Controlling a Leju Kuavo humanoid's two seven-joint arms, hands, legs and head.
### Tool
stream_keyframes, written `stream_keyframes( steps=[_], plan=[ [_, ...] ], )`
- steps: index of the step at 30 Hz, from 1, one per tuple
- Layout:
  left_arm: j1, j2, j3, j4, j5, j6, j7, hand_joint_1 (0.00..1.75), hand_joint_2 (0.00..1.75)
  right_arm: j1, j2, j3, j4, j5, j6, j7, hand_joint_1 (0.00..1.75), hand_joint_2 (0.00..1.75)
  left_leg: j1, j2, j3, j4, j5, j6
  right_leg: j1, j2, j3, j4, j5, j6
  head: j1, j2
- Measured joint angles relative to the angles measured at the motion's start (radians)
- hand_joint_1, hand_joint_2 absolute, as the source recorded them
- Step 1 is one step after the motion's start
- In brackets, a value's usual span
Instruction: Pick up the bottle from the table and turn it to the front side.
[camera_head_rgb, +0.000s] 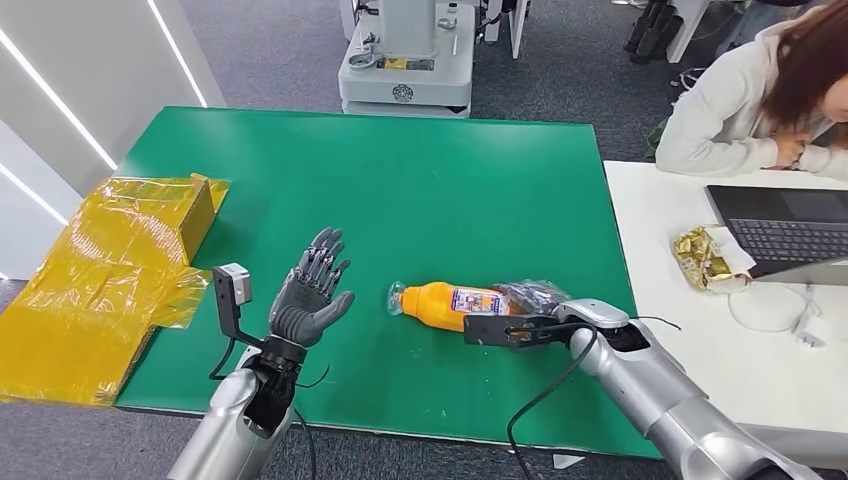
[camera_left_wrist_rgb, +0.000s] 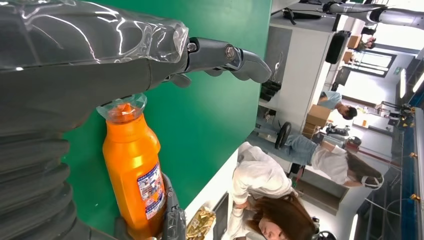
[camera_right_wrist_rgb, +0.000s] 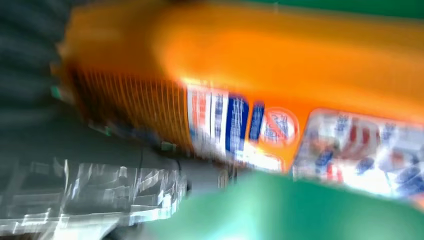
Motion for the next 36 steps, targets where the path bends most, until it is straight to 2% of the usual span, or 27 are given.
stream_keyframes(
  steps=[4,6,10,18,23,28,32,36],
  plan=[
    [0.0,0.001,0.0,0.002,0.003,0.002,0.0,0.0,1.75,-0.001,-0.004,0.006,0.0,-0.001,-0.006,-0.001,1.4,1.75,0.0,0.0,0.0,0.0,0.0,0.0,0.0,0.0,0.0,0.0,0.0,0.0,0.0,0.0],
    [0.0,0.001,0.0,0.002,0.002,0.008,0.0,0.0,1.75,-0.001,-0.006,0.009,0.0,-0.005,-0.014,-0.003,1.47,1.75,0.0,0.0,0.0,0.0,0.0,0.0,0.0,0.0,0.0,0.0,0.0,0.0,0.0,0.0],
    [0.005,0.002,0.0,0.002,-0.009,0.022,-0.001,0.0,1.75,-0.001,-0.007,0.014,0.0,-0.02,-0.041,-0.017,1.75,1.75,0.0,0.0,0.0,0.0,0.0,0.0,0.0,0.0,0.0,0.0,0.0,0.0,0.0,0.0],
    [0.042,0.006,0.0,-0.009,-0.066,0.057,-0.026,0.0,1.75,0.04,-0.019,0.013,-0.015,-0.08,-0.158,-0.069,1.75,1.75,0.0,0.0,0.0,0.0,0.0,0.0,0.0,0.0,0.0,0.0,0.0,0.0,0.0,0.0],
    [0.059,0.01,0.001,-0.019,-0.109,0.08,-0.041,0.0,1.75,0.13,-0.031,-0.054,-0.068,-0.212,-0.223,-0.168,1.75,1.75,0.0,0.0,0.0,0.0,0.0,0.0,0.0,0.0,0.0,0.0,0.0,0.0,0.0,0.0],
    [0.062,0.011,0.002,-0.019,-0.116,0.084,-0.042,0.0,1.75,0.191,-0.037,-0.111,-0.107,-0.282,-0.242,-0.214,1.75,1.75,0.0,-0.001,0.0,0.0,0.0,0.0,0.0,-0.001,0.0,0.0,0.0,0.0,0.0,0.0],
    [0.062,0.011,0.003,-0.019,-0.12,0.087,-0.048,0.0,1.75,0.3,-0.037,-0.189,-0.177,-0.399,-0.319,-0.289,1.75,1.75,0.0,-0.003,-0.001,0.0,0.0,0.0,0.0,-0.003,0.0,0.0,0.0,0.0,0.0,0.0],
    [0.062,0.011,0.003,-0.019,-0.122,0.09,-0.051,0.0,1.75,0.416,-0.035,-0.268,-0.268,-0.458,-0.396,-0.323,1.75,1.75,0.0,-0.003,-0.002,0.0,-0.001,0.0,0.0,-0.003,-0.001,0.0,-0.001,0.0,0.0,0.0]
  ],
)
